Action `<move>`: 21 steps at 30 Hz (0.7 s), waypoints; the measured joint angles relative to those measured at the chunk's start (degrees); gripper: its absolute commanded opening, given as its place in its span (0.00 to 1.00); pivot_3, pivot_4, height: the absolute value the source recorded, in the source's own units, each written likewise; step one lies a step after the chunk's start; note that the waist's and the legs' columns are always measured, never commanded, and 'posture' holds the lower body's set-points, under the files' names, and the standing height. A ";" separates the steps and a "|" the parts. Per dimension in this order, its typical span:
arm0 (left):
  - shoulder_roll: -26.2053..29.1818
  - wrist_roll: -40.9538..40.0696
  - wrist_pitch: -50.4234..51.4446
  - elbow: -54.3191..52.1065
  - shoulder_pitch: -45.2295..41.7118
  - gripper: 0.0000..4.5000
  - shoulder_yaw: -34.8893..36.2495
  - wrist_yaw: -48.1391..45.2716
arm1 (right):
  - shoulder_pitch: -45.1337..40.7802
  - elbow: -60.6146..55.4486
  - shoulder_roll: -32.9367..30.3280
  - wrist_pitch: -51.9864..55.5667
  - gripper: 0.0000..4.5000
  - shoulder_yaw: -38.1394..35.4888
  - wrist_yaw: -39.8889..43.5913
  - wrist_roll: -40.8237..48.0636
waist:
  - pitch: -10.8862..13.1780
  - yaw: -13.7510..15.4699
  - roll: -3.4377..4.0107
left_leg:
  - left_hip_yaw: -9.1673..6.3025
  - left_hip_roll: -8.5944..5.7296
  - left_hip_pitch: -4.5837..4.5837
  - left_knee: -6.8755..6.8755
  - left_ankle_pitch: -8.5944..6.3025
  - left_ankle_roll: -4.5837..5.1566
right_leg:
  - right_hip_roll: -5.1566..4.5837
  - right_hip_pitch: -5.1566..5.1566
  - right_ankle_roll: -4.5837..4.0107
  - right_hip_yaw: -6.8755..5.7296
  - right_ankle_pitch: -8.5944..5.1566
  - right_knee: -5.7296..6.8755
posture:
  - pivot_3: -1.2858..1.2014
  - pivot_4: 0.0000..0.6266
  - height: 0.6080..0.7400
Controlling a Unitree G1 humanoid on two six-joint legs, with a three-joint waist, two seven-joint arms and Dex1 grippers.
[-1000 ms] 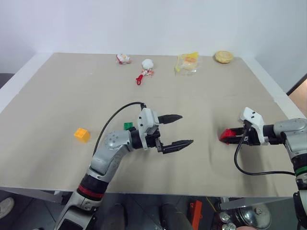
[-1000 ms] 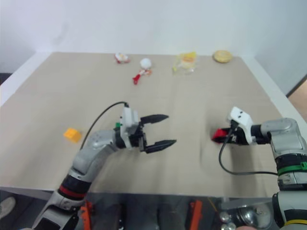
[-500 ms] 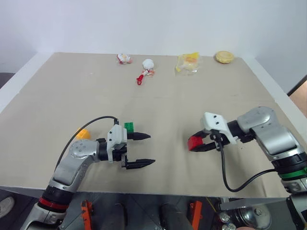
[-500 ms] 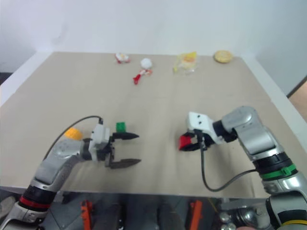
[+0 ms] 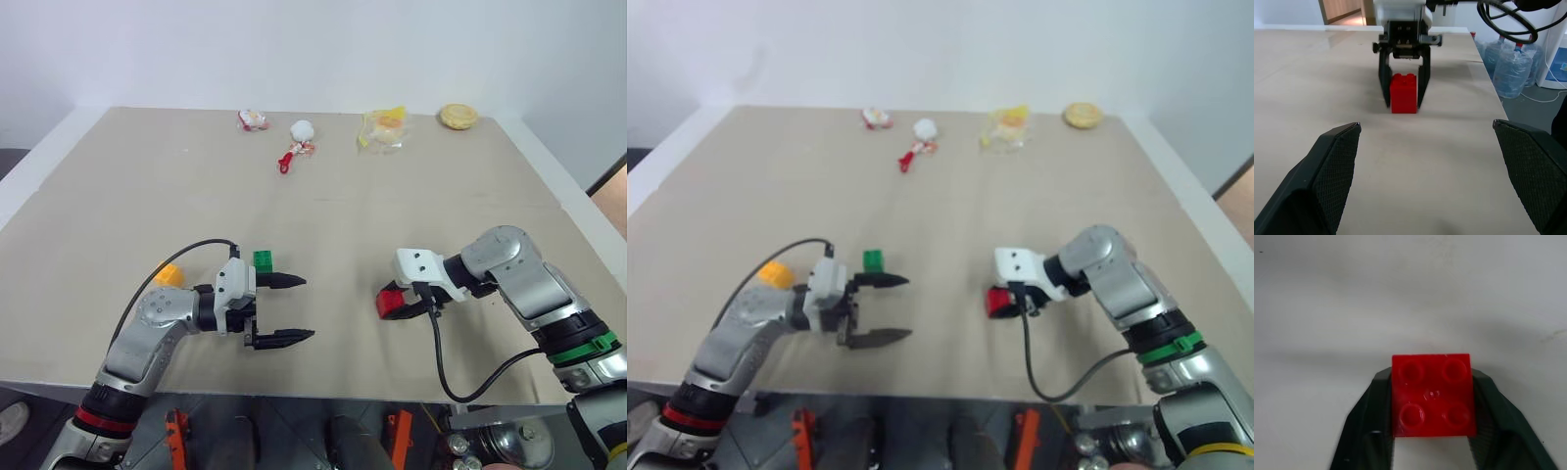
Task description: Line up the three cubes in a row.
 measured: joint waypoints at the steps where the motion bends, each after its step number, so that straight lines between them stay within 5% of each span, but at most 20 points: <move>1: -0.22 -0.02 0.03 -0.07 0.00 1.00 0.02 0.42 | 0.00 -0.02 0.12 0.15 0.82 -0.02 0.20 0.28 | 0.00 0.00 0.00 | -0.01 0.00 0.00 0.00 0.00 0.00 | 0.00 0.01 0.00 0.00 0.00 0.00 | 0.52 0.24 1.00; 4: -0.71 -0.45 0.37 -0.45 0.09 1.00 0.46 1.99 | 0.00 -0.65 0.51 1.70 0.99 -0.36 0.88 2.43 | 0.00 0.00 0.00 | -0.01 0.02 0.00 -0.02 0.00 0.00 | 0.02 -0.01 0.00 0.00 0.00 0.00 | 0.52 0.24 1.00; 14: -10.45 -0.01 5.72 -8.18 7.13 1.00 9.96 28.30 | -2.70 -11.74 2.77 15.67 0.99 -13.83 -1.61 20.94 | 0.00 0.03 -0.09 | -0.11 0.02 0.01 -0.02 0.00 0.00 | 0.02 0.07 0.03 -0.05 0.01 0.00 | 0.52 0.24 1.00; 21: -16.52 9.82 6.33 -8.36 8.40 1.00 11.32 46.99 | -1.34 -11.98 6.81 15.64 0.99 -14.11 -9.81 20.06 | 0.02 0.03 -0.16 | -0.11 -0.02 -0.01 0.06 0.02 -0.01 | 0.05 0.06 0.02 -0.05 0.10 0.00 | 0.52 0.24 1.00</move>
